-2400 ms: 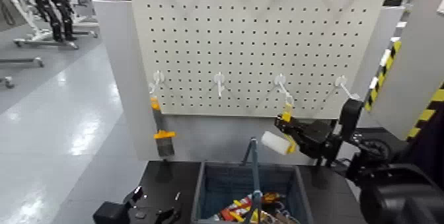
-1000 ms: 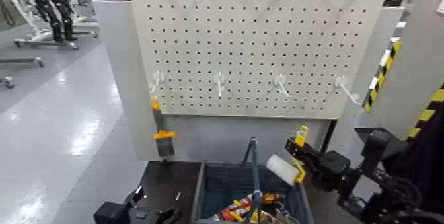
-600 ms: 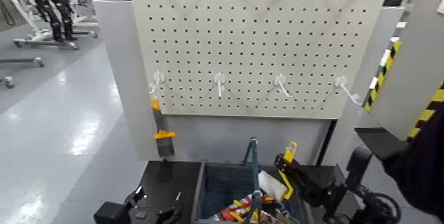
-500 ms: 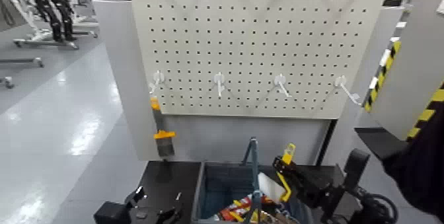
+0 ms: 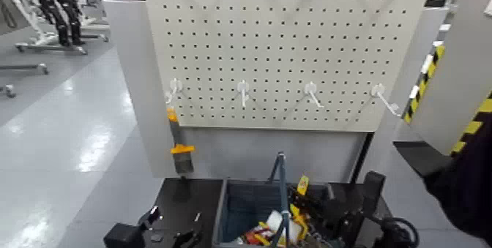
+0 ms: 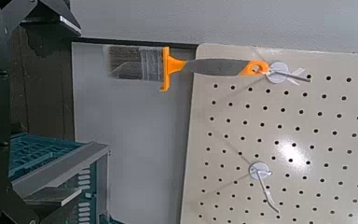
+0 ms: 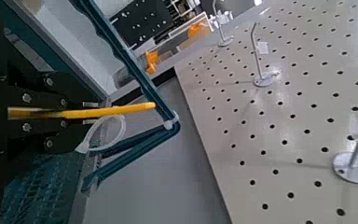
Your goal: Put the yellow roller into the crate.
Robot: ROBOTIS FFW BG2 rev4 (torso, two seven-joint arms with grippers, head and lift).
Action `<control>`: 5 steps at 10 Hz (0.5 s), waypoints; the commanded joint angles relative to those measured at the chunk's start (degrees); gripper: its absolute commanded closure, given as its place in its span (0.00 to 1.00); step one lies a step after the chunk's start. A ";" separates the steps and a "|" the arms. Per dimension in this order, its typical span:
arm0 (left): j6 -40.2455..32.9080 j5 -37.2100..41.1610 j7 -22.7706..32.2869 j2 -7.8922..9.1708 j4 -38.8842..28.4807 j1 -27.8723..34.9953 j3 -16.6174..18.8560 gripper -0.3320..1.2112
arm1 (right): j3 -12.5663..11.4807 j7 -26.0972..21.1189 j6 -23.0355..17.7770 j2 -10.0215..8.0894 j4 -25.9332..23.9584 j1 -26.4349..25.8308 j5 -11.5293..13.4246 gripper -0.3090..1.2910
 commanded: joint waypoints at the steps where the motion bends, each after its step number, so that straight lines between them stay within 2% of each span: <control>1: -0.18 0.00 0.00 -0.04 0.00 0.09 0.08 0.28 | -0.97 1.00 2.32 -0.33 -0.63 -0.04 1.23 0.31; 2: -0.18 0.00 0.00 -0.04 0.00 0.18 0.17 0.28 | -1.58 1.35 2.32 -0.42 -1.07 -0.04 2.37 0.28; 3: -0.27 0.00 0.00 -0.04 0.00 0.18 0.17 0.28 | -2.37 1.35 2.41 -0.42 -1.86 0.14 3.34 0.28; 5: -0.27 0.00 0.00 -0.04 0.00 0.18 0.17 0.28 | -4.48 -0.40 2.32 -0.25 -5.46 1.37 7.29 0.27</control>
